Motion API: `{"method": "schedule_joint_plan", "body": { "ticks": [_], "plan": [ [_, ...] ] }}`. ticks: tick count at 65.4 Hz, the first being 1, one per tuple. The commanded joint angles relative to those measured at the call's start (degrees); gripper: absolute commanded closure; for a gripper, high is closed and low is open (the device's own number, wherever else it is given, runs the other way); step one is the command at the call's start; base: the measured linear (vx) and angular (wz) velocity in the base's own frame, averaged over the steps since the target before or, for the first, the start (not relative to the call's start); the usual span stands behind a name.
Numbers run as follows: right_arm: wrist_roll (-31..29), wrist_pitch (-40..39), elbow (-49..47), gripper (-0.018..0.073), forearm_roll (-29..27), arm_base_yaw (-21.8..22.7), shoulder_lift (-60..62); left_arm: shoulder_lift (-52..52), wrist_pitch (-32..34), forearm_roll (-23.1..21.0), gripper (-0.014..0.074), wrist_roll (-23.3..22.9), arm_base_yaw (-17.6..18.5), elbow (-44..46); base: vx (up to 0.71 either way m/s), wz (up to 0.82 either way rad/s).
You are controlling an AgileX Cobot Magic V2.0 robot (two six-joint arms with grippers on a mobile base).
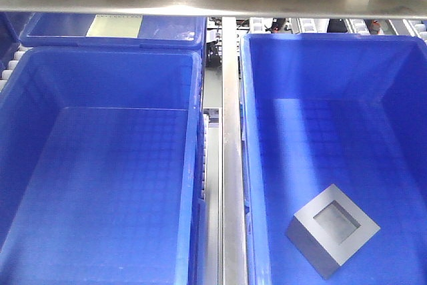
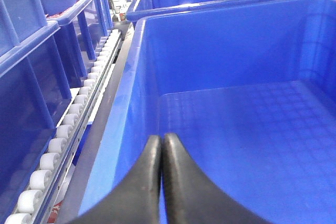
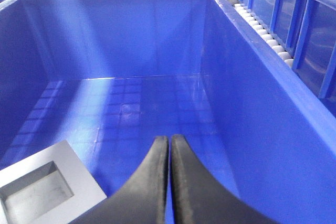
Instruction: Sort gray base to blue bin
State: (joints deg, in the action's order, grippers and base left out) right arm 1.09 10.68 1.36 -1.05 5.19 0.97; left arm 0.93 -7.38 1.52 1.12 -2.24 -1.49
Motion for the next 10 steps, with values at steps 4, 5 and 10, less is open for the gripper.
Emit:
{"method": "schedule_joint_plan", "body": {
  "ticks": [4, 5, 10],
  "plan": [
    [-0.35, -2.21, 0.35, 0.0564, 0.33, 0.02, 0.10, 0.52, 3.86, -0.18, 0.0604, -0.37, 0.09, 1.18, 0.00, 0.00],
    [-0.35, -2.21, 0.35, 0.0564, 0.33, 0.02, 0.10, 0.52, 3.86, -0.18, 0.0604, -0.37, 0.09, 1.18, 0.00, 0.00],
    [-0.35, -2.21, 0.35, 0.0564, 0.33, 0.02, 0.10, 0.52, 3.86, -0.18, 0.0604, -0.37, 0.09, 1.18, 0.00, 0.00]
  ]
}}
